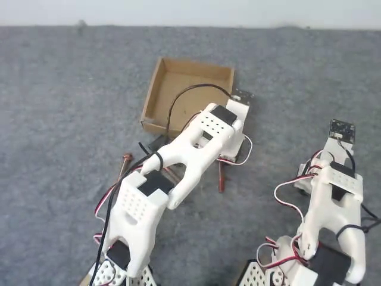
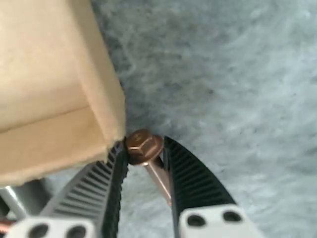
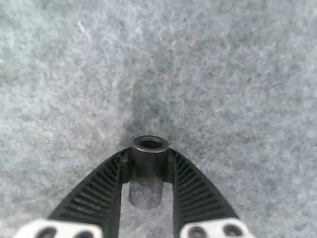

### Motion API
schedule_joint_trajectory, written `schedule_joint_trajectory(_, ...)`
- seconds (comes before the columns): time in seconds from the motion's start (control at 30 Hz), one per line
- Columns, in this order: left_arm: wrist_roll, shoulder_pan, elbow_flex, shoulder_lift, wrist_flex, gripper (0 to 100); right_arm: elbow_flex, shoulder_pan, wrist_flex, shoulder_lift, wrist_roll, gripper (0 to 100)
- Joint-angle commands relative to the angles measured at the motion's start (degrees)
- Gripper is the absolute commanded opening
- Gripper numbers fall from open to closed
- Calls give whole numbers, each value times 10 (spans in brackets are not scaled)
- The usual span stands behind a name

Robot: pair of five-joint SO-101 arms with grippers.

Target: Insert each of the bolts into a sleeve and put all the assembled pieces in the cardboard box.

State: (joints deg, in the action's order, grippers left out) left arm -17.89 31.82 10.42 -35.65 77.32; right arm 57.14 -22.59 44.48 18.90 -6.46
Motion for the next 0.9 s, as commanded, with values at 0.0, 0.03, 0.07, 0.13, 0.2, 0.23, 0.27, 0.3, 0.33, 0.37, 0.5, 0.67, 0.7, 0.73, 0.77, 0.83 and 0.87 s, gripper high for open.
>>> schedule_joint_trajectory(0.0, 29, 2, -10, 55, 7, 13, -28, 9, -7, 2, -13, 6)
schedule_joint_trajectory(0.03, 33, 3, -13, 55, 6, 13, -28, 9, -7, 2, -13, 6)
schedule_joint_trajectory(0.07, 34, 3, -14, 55, 6, 13, -28, 9, -7, 2, -13, 6)
schedule_joint_trajectory(0.13, 35, 2, -15, 55, 6, 13, -28, 9, -7, 2, -13, 6)
schedule_joint_trajectory(0.2, 37, 2, -15, 56, 9, 17, -28, 9, -7, 2, -13, 6)
schedule_joint_trajectory(0.23, 38, 2, -15, 56, 10, 28, -28, 9, -7, 2, -13, 6)
schedule_joint_trajectory(0.27, 36, 2, -15, 56, 10, 45, -28, 9, -7, 2, -13, 6)
schedule_joint_trajectory(0.3, 35, 2, -15, 56, 10, 62, -28, 9, -7, 2, -13, 6)
schedule_joint_trajectory(0.33, 34, 3, -15, 56, 10, 75, -28, 9, -7, 2, -13, 6)
schedule_joint_trajectory(0.37, 24, 2, -15, 56, 10, 82, -28, 9, -7, 2, -13, 6)
schedule_joint_trajectory(0.5, 2, 2, -14, 56, 10, 84, -28, 9, -7, 2, -13, 6)
schedule_joint_trajectory(0.67, 2, 2, -15, 92, 33, 84, -28, 13, -8, 2, -13, 6)
schedule_joint_trajectory(0.7, 2, 2, -19, 105, 36, 84, -28, 17, -8, 1, -13, 6)
schedule_joint_trajectory(0.73, 2, 1, -28, 120, 36, 85, -28, 20, -8, 1, -14, 6)
schedule_joint_trajectory(0.77, 2, 1, -39, 135, 31, 85, -28, 21, -8, 1, -14, 6)
schedule_joint_trajectory(0.83, 2, 1, -71, 163, 10, 86, -28, 21, -8, 1, -14, 6)
schedule_joint_trajectory(0.87, 2, 1, -87, 175, -6, 86, -28, 21, -8, 1, -14, 6)
